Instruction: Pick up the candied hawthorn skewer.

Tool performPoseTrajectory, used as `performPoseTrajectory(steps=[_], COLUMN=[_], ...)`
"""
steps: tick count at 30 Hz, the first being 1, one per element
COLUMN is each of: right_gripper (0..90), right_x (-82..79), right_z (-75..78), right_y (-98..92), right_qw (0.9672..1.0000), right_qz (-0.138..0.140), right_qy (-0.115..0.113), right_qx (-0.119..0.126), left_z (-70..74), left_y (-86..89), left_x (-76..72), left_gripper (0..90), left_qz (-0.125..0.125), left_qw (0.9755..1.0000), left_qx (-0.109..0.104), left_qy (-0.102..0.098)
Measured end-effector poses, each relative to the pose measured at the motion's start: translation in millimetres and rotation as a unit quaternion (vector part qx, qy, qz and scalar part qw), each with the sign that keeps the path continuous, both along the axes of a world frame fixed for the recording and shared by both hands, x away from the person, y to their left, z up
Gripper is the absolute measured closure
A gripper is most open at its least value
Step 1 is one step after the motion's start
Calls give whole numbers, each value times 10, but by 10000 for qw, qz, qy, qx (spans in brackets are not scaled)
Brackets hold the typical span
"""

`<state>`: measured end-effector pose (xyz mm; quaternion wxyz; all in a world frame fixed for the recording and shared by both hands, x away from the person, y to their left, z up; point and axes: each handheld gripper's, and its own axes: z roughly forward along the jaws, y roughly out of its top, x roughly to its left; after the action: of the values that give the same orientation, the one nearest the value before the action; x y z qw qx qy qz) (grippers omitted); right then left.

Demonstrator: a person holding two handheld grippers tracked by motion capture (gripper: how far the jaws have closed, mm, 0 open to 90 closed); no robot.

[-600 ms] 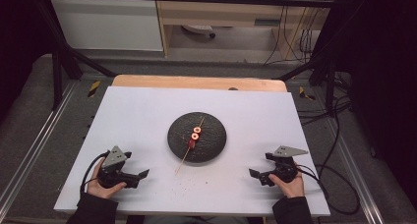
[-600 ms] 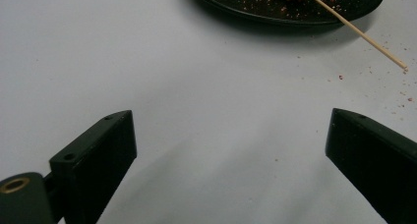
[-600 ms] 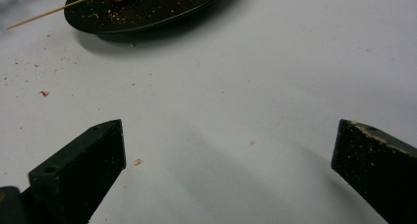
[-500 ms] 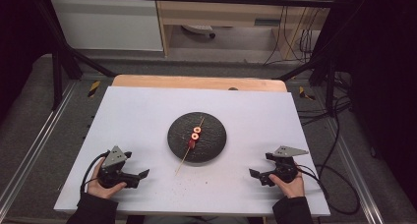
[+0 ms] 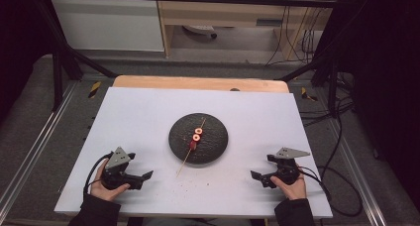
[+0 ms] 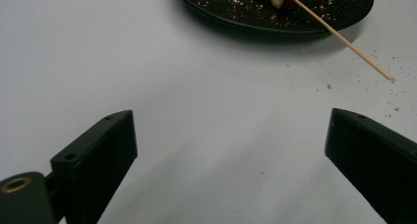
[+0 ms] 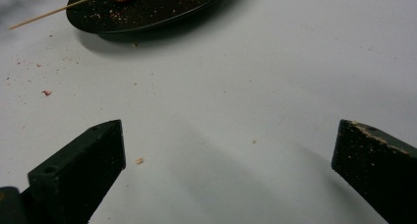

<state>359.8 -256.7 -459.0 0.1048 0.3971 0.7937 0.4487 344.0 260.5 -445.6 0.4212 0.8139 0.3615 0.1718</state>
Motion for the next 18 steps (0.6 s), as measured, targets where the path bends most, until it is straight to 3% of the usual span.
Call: performPoseTrajectory(steps=[18], right_gripper=[7], right_x=[-2], right_z=[4], right_y=[-1], right_qw=[10000], right_qz=[-14], right_qy=[-9], right_qx=[-10], left_z=[52], left_y=[-155], left_x=[4], left_gripper=[57], left_qz=[-20], left_qw=[10000], left_qx=[11], left_qy=[31])
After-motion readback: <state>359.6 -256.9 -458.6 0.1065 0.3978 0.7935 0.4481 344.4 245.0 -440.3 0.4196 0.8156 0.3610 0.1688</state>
